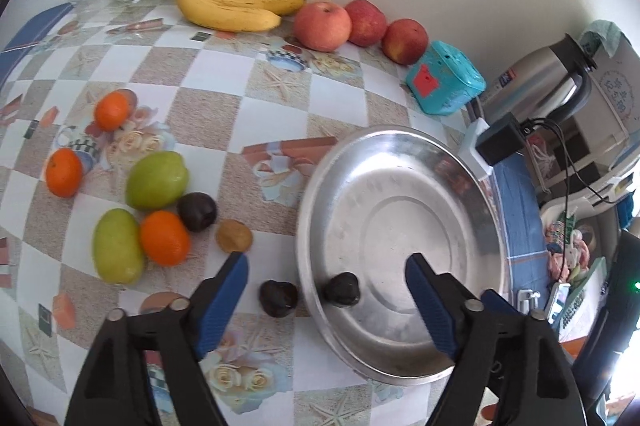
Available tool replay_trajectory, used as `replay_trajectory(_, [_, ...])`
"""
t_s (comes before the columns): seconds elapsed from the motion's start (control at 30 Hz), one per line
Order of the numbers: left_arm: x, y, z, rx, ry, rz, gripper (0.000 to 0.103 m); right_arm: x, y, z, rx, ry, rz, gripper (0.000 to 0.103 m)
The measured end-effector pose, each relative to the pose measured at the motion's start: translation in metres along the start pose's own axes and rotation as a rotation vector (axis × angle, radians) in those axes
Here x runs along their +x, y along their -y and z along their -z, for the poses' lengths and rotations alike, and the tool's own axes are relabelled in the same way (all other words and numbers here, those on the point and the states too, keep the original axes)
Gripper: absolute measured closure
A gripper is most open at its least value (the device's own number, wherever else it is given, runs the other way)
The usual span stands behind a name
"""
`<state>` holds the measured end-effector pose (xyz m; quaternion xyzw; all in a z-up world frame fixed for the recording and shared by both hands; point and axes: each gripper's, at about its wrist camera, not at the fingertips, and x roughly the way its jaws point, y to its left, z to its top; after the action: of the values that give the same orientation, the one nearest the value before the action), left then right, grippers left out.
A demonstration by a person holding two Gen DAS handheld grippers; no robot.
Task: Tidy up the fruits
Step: 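Carry the kiwi into the steel bowl and open the right tool while the left tool drops the plum there, then lift both tools out of the steel bowl toward the remaining fruit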
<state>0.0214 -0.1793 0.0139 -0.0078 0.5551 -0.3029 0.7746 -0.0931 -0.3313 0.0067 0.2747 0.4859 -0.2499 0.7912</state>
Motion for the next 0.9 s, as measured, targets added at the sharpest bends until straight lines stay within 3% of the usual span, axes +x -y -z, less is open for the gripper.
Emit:
replay_trajectory(0.07, [-0.004,-0.005,-0.001,-0.007,0.011,-0.027,0.011,-0.003,-0.001,0.000,-0.011,0.015,0.005,0.023])
replay_trajectory(0.13, [-0.008,-0.010,-0.002,-0.013,0.022,-0.042,0.011,-0.006,-0.001,0.000,-0.013,0.029,0.011,0.005])
replay_trajectory(0.53, [-0.048,-0.022,-0.005,-0.028,0.093,-0.024,0.007,-0.016,-0.005,0.002,-0.005,0.057,0.040,0.005])
replay_trajectory(0.9, [-0.071,-0.042,-0.003,-0.059,0.107,0.010,0.006,-0.043,-0.045,0.013,-0.158,0.202,0.058,0.005])
